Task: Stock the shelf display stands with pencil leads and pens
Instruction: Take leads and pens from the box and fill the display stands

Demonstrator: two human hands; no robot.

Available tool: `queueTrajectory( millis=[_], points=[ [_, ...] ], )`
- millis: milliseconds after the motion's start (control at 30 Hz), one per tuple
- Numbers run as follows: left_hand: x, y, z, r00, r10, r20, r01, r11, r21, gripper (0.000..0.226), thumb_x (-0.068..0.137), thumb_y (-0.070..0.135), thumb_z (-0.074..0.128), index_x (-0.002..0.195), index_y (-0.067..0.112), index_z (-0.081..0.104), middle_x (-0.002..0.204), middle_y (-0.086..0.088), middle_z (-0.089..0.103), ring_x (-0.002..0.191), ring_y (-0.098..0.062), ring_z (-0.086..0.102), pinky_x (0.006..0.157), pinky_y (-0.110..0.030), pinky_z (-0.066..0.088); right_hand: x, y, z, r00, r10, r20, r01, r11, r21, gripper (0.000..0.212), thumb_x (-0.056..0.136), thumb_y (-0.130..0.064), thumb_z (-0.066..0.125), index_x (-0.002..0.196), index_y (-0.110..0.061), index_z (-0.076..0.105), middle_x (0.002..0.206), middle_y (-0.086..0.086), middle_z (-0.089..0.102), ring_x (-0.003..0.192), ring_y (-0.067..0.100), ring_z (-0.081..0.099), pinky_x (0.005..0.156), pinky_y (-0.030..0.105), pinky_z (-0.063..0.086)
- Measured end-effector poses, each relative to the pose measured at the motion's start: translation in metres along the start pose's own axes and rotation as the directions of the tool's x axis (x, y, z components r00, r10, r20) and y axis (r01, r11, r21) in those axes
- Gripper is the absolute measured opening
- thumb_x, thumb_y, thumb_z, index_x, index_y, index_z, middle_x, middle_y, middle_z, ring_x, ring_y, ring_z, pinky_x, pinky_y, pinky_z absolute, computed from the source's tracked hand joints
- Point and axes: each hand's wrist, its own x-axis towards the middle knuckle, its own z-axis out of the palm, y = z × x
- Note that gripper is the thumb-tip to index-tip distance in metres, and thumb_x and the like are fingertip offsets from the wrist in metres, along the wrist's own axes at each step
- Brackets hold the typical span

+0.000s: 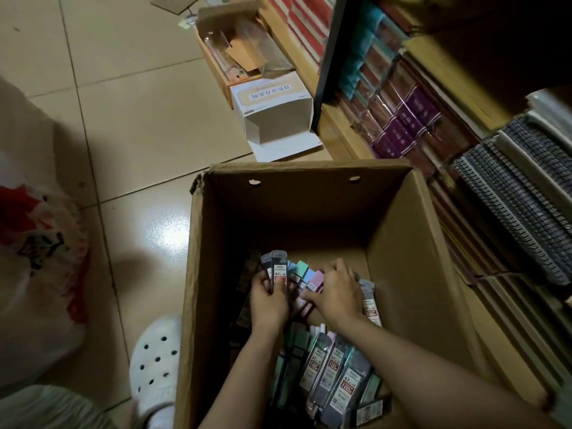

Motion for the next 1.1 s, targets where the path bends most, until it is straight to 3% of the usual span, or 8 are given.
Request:
queueTrajectory(
  millis=[100,233,367,433,667,767,967,1100],
  points=[
    [-0.005,0.001,0.002,1.0,-0.007,0.021,0.008,1.0,-0.021,0.013,0.098,0.018,0.053,0.107,0.027,0.049,0.101,-0.005,0.069,0.092,-0.02,0.069,0.085,-0.047,0.056,0.0,0.003,-0.009,0.997,0.079,-0.003,-0.074,0.949,0.305,0.05,0.076,-0.029,0.082,0.117,-0.019,0.054,0.115,0.003,0.056,0.107,0.024,0.053,0.089,0.037,0.048],
    [-0.019,0.022,0.011,0.993,-0.016,0.114,0.028,0.994,-0.108,0.014,0.101,0.019,0.047,0.115,0.015,0.045,0.094,-0.006,0.07,0.073,-0.011,0.073,0.061,-0.031,0.057,-0.01,0.002,-0.034,0.995,0.076,-0.065,-0.026,0.823,0.567,0.03,0.086,-0.005,0.069,0.107,-0.02,0.054,0.099,0.005,0.064,0.087,0.026,0.065,0.074,0.036,0.055],
    [-0.043,0.071,0.022,0.964,0.093,0.251,-0.071,0.993,-0.094,0.021,0.103,0.019,0.042,0.12,0.008,0.04,0.099,-0.011,0.066,0.08,-0.021,0.07,0.073,-0.041,0.059,-0.023,0.005,-0.084,0.982,0.027,-0.188,0.082,0.831,0.55,0.034,0.089,-0.007,0.066,0.117,-0.023,0.057,0.099,0.004,0.064,0.082,0.017,0.062,0.059,0.018,0.044],
    [-0.061,0.098,0.024,0.925,0.161,0.345,-0.131,0.986,-0.107,0.02,0.103,0.019,0.04,0.121,0.011,0.038,0.099,-0.009,0.064,0.075,-0.017,0.069,0.071,-0.04,0.059,-0.032,0.005,-0.119,0.964,0.005,-0.264,0.139,0.842,0.521,0.041,0.088,-0.008,0.067,0.123,-0.023,0.054,0.102,0.003,0.063,0.083,0.016,0.061,0.062,0.018,0.046],
    [-0.127,0.172,0.024,0.749,0.244,0.616,-0.252,0.965,-0.076,0.027,0.099,0.016,0.049,0.125,0.02,0.045,0.11,-0.01,0.066,0.087,-0.018,0.072,0.077,-0.037,0.059,-0.09,0.006,-0.255,0.863,-0.137,-0.486,0.341,0.868,0.361,0.035,0.086,-0.015,0.071,0.108,-0.029,0.048,0.096,-0.011,0.056,0.079,0.002,0.057,0.058,0.01,0.042],
    [-0.146,0.21,0.028,0.623,0.269,0.735,-0.348,0.936,-0.048,0.03,0.097,0.014,0.053,0.126,0.018,0.048,0.115,-0.009,0.065,0.096,-0.021,0.07,0.083,-0.038,0.057,-0.12,0.012,-0.309,0.786,-0.19,-0.589,0.403,0.879,0.255,0.035,0.083,-0.018,0.076,0.108,-0.025,0.053,0.093,-0.01,0.06,0.078,0.002,0.059,0.062,0.015,0.044],
    [-0.178,0.276,0.041,0.474,0.331,0.816,-0.664,0.743,0.084,0.019,0.098,0.019,0.052,0.116,0.02,0.045,0.102,-0.003,0.065,0.075,-0.004,0.07,0.06,-0.019,0.054,-0.165,0.028,-0.374,0.686,-0.175,-0.707,0.422,0.887,0.189,0.034,0.082,-0.023,0.076,0.103,-0.03,0.05,0.081,-0.016,0.06,0.073,-0.005,0.057,0.06,0.015,0.041],
    [-0.191,0.296,0.047,0.427,0.351,0.833,-0.664,0.747,0.025,0.016,0.098,0.022,0.051,0.112,0.027,0.044,0.108,-0.009,0.064,0.085,-0.019,0.071,0.063,-0.031,0.058,-0.184,0.036,-0.394,0.644,-0.159,-0.748,0.397,0.905,0.15,0.036,0.082,-0.024,0.077,0.099,-0.034,0.046,0.08,-0.016,0.064,0.07,-0.006,0.06,0.058,0.009,0.041]
  ],
)
